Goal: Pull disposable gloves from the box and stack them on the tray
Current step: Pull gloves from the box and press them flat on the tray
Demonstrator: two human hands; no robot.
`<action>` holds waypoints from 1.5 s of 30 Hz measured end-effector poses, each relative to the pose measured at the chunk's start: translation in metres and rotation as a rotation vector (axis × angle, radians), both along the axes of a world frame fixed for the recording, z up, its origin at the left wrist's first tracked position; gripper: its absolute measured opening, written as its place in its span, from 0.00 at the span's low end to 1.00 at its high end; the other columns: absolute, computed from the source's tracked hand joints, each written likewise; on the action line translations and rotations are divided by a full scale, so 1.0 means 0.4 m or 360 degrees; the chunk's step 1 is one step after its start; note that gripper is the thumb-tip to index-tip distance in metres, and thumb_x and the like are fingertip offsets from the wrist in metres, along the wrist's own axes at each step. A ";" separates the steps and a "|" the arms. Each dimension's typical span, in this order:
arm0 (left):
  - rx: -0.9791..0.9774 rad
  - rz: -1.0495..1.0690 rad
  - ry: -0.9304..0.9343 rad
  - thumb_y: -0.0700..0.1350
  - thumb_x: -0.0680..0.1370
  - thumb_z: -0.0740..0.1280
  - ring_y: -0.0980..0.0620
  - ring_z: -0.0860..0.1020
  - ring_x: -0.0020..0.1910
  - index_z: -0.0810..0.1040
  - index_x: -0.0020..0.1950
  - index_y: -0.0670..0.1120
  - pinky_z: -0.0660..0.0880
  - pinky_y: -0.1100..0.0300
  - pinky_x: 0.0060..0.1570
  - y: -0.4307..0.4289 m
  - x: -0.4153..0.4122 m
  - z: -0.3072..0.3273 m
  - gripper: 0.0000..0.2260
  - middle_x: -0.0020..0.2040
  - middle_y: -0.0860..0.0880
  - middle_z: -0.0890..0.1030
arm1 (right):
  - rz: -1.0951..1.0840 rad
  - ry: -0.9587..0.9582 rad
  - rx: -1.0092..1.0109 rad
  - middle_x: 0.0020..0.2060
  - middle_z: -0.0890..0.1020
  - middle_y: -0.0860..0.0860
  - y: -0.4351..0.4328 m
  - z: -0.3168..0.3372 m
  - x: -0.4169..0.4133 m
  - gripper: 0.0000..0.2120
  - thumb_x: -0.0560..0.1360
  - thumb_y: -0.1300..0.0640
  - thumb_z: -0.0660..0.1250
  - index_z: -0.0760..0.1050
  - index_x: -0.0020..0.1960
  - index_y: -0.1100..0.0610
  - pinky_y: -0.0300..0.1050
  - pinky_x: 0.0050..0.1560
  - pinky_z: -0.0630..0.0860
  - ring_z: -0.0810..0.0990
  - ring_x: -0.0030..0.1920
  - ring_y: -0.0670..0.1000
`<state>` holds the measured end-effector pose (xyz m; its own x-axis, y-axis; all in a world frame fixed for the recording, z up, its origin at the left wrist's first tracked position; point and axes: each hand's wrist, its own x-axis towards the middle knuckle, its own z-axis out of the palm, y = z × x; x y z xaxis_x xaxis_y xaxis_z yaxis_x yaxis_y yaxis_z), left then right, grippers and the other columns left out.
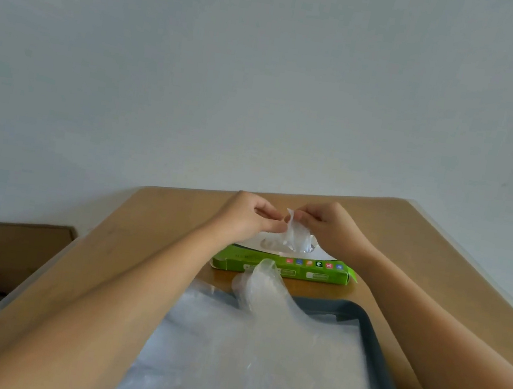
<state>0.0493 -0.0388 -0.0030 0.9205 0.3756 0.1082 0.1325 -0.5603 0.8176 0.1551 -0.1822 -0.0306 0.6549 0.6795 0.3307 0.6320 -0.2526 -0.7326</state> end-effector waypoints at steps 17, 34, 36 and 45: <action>0.0083 0.0035 0.0066 0.48 0.73 0.73 0.53 0.78 0.46 0.82 0.53 0.43 0.74 0.59 0.48 -0.032 0.038 -0.029 0.12 0.47 0.51 0.81 | -0.0216 0.0448 0.0319 0.41 0.85 0.58 -0.015 -0.019 0.032 0.10 0.77 0.57 0.67 0.83 0.44 0.63 0.55 0.55 0.79 0.84 0.46 0.58; -0.0850 0.0242 -0.0136 0.40 0.77 0.68 0.51 0.80 0.45 0.80 0.47 0.45 0.77 0.56 0.51 0.034 -0.013 -0.048 0.02 0.46 0.47 0.82 | -0.0174 0.0860 0.0289 0.50 0.80 0.59 -0.012 -0.027 0.004 0.11 0.81 0.61 0.52 0.72 0.45 0.58 0.52 0.53 0.75 0.79 0.52 0.57; -0.0997 0.0186 -0.0062 0.41 0.77 0.68 0.48 0.81 0.50 0.79 0.46 0.46 0.74 0.51 0.58 0.027 -0.023 -0.040 0.01 0.47 0.47 0.82 | 0.0039 0.0652 0.0078 0.55 0.77 0.55 -0.012 -0.024 -0.006 0.18 0.79 0.42 0.58 0.70 0.57 0.56 0.50 0.58 0.73 0.77 0.57 0.55; -0.1244 0.0096 -0.0281 0.39 0.78 0.66 0.45 0.83 0.48 0.76 0.51 0.42 0.79 0.51 0.54 0.023 -0.038 -0.009 0.03 0.49 0.43 0.82 | -0.0151 0.0362 -0.0277 0.35 0.75 0.52 0.003 -0.032 -0.017 0.15 0.82 0.52 0.55 0.76 0.45 0.58 0.40 0.36 0.67 0.71 0.34 0.48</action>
